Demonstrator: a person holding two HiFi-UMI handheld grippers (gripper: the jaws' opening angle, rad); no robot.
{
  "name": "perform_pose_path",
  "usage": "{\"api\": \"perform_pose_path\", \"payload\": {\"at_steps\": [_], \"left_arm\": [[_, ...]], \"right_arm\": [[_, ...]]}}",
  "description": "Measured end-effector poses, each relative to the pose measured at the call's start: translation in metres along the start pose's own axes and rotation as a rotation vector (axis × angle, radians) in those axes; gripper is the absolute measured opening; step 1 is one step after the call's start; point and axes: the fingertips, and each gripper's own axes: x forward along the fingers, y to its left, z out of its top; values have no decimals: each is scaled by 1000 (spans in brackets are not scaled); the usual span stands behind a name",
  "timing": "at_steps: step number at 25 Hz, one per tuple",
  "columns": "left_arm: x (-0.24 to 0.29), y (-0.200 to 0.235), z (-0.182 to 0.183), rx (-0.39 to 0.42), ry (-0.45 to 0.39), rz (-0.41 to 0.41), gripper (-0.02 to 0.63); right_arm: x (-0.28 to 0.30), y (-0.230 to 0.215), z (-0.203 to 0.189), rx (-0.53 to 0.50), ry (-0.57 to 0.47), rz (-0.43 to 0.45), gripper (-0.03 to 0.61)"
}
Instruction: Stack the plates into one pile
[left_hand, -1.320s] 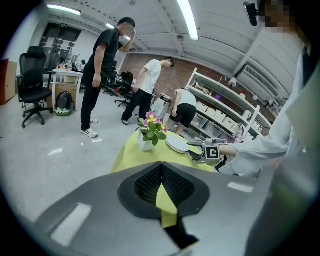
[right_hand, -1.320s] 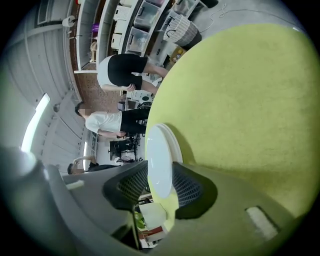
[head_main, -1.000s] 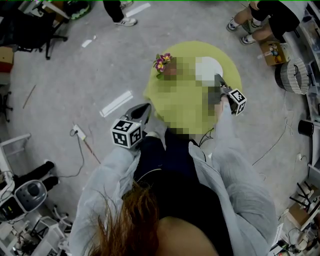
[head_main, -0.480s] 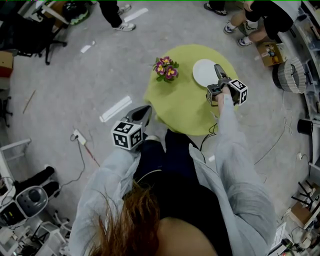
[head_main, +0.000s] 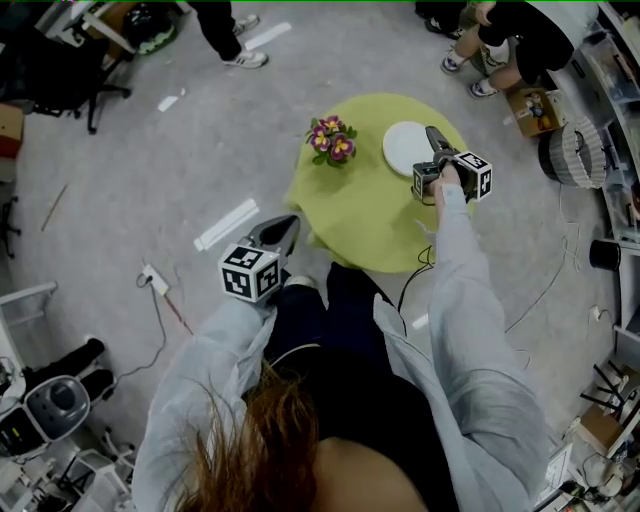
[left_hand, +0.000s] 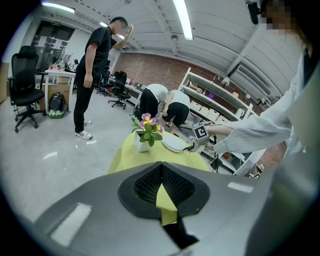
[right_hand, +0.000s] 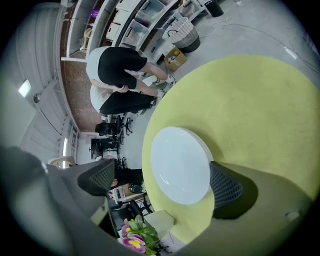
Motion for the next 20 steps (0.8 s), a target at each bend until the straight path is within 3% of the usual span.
{"api": "perform_pose_path", "payload": {"at_steps": [8, 11, 15, 20], "left_arm": [[-4, 0, -1, -10, -9, -11, 12], [-5, 2, -3, 0, -8, -35, 12], [2, -7, 4, 41, -11, -93, 12], [9, -26, 17, 119, -16, -173, 12]], "right_arm": [[-3, -1, -1, -57, 0, -62, 592], [-14, 1, -12, -81, -2, -2, 592], [-41, 18, -32, -104, 31, 156, 588], [-95, 19, -55, -205, 31, 239, 539]]}}
